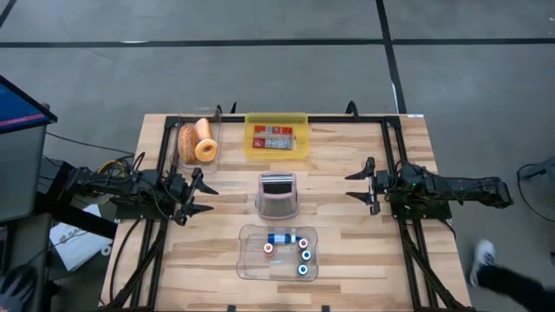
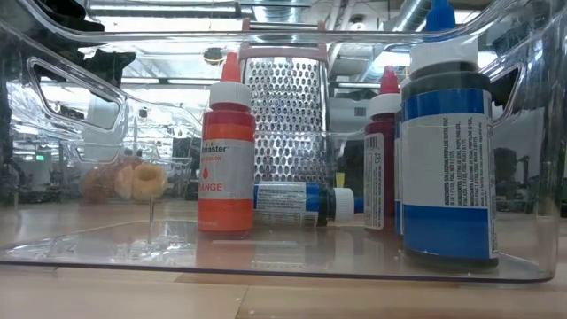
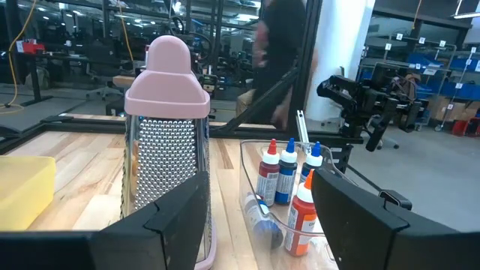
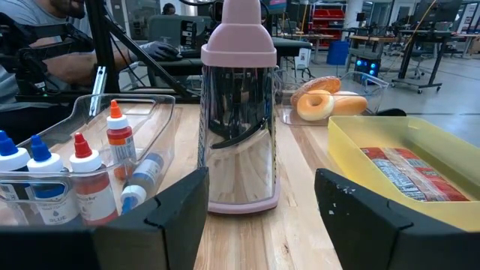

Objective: Pick & Place Food Item
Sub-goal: Return to Home Position

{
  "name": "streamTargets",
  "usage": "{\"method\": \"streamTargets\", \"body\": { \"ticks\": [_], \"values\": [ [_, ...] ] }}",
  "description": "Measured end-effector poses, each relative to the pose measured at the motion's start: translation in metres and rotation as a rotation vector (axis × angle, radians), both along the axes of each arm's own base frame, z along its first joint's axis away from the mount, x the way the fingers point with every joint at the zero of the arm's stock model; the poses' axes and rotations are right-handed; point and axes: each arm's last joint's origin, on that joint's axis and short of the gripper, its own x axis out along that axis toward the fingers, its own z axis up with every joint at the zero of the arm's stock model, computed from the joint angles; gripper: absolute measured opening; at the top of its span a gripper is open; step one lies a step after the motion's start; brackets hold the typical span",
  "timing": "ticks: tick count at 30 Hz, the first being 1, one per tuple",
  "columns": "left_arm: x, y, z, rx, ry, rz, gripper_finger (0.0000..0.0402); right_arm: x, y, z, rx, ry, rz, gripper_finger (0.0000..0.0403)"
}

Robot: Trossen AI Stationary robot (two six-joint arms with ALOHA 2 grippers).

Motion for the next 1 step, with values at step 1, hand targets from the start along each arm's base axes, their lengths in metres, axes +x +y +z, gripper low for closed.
{"method": "streamTargets", "body": {
  "ticks": [1],
  "values": [
    [0.0,0.0,-0.0001,0.0,0.0,0.0,0.0232,0.0,0.0,0.0,0.0,0.0,0.0,0.0235]
  ]
}}
